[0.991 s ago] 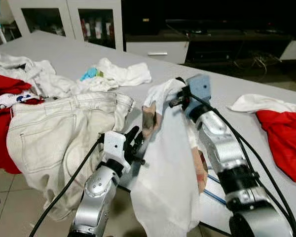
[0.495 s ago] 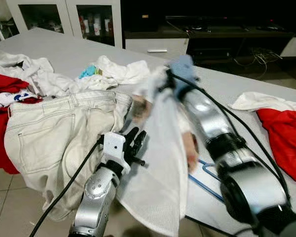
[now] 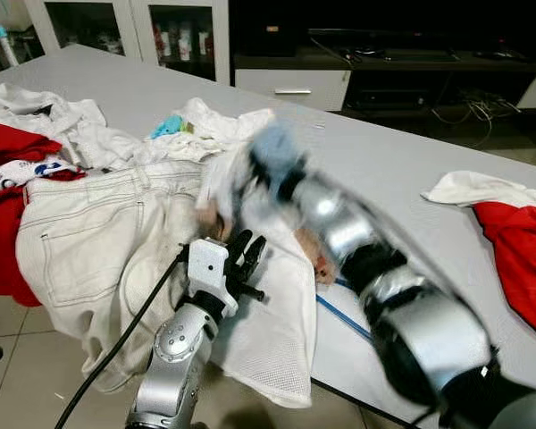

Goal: Hang hanger

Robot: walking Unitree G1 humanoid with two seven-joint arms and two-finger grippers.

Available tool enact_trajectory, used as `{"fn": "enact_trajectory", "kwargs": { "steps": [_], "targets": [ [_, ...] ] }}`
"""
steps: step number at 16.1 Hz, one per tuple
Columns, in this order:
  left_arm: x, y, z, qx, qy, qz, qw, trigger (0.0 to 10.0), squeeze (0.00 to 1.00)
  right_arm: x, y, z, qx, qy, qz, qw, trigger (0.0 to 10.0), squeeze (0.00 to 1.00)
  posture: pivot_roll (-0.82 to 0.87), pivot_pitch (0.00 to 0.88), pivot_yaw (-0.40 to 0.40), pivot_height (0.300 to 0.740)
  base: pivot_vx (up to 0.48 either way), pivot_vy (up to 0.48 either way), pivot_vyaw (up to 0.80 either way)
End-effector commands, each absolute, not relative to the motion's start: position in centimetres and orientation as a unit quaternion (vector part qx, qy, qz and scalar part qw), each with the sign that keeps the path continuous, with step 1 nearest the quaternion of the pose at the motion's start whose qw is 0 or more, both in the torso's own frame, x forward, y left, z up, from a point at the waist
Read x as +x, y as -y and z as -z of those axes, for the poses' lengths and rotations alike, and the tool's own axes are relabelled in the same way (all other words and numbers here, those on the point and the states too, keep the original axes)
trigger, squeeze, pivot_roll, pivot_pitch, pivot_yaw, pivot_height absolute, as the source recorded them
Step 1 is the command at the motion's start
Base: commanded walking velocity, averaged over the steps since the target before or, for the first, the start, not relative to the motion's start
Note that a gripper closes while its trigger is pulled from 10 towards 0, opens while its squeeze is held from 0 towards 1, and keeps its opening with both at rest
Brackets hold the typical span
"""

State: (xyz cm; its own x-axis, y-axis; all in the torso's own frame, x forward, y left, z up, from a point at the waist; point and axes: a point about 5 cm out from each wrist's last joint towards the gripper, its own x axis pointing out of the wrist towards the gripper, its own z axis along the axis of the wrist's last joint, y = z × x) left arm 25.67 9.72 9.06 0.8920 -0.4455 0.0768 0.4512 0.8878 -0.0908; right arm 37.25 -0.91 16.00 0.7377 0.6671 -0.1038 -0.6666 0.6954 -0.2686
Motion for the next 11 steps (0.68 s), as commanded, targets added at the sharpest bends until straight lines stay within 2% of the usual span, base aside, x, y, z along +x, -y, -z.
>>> {"fn": "enact_trajectory", "kwargs": {
  "steps": [1,4,5,6,8,9,10,11],
  "targets": [
    [25.6,-9.6,-9.3,-0.049,0.028,0.233,0.971,10.0,0.0,36.7,0.6,-15.1,-0.153,-0.009,-0.387,0.909,10.0,0.0,0.02,0.0,-0.057,0.74,0.0,0.0,0.0],
    [25.7,-9.6,-9.2,-0.047,0.026,0.237,0.97,10.0,0.0,35.9,-0.2,-14.1,-0.143,-0.02,-0.412,0.9,10.0,0.0,0.01,0.0,-0.049,0.74,0.0,0.0,0.0],
    [25.8,-9.6,-9.2,-0.046,0.025,0.238,0.97,10.0,0.0,35.7,-0.3,-13.9,-0.138,-0.025,-0.422,0.896,10.0,0.3,0.01,0.0,-0.049,0.74,0.0,0.0,0.0],
    [25.8,-9.5,-9.3,-0.046,0.025,0.239,0.97,10.0,0.0,35.3,-0.4,-13.5,-0.13,-0.033,-0.443,0.887,10.0,1.0,0.0,0.0,-0.047,0.74,0.0,0.0,0.0],
    [25.8,-9.5,-9.2,-0.046,0.024,0.24,0.969,10.0,0.0,34.8,-0.6,-13.0,-0.148,-0.04,-0.471,0.869,10.0,1.0,0.01,0.0,-0.05,0.74,0.0,0.0,0.0],
    [25.8,-9.5,-9.2,-0.046,0.025,0.24,0.969,10.0,0.0,34.6,-0.5,-12.9,-0.154,-0.042,-0.483,0.861,10.0,0.33,0.01,0.0,-0.051,0.74,0.0,0.0,0.0],
    [25.8,-9.5,-9.2,-0.046,0.025,0.238,0.97,10.0,0.0,34.6,-0.1,-12.9,-0.15,-0.045,-0.487,0.859,10.0,0.0,0.01,0.0,-0.052,0.74,0.0,0.0,0.0],
    [25.8,-9.5,-9.2,-0.047,0.025,0.237,0.97,10.0,0.0,34.9,0.6,-13.1,-0.142,-0.046,-0.483,0.863,10.0,0.0,0.01,0.0,-0.052,0.74,0.0,0.0,0.0]
  ]
}}
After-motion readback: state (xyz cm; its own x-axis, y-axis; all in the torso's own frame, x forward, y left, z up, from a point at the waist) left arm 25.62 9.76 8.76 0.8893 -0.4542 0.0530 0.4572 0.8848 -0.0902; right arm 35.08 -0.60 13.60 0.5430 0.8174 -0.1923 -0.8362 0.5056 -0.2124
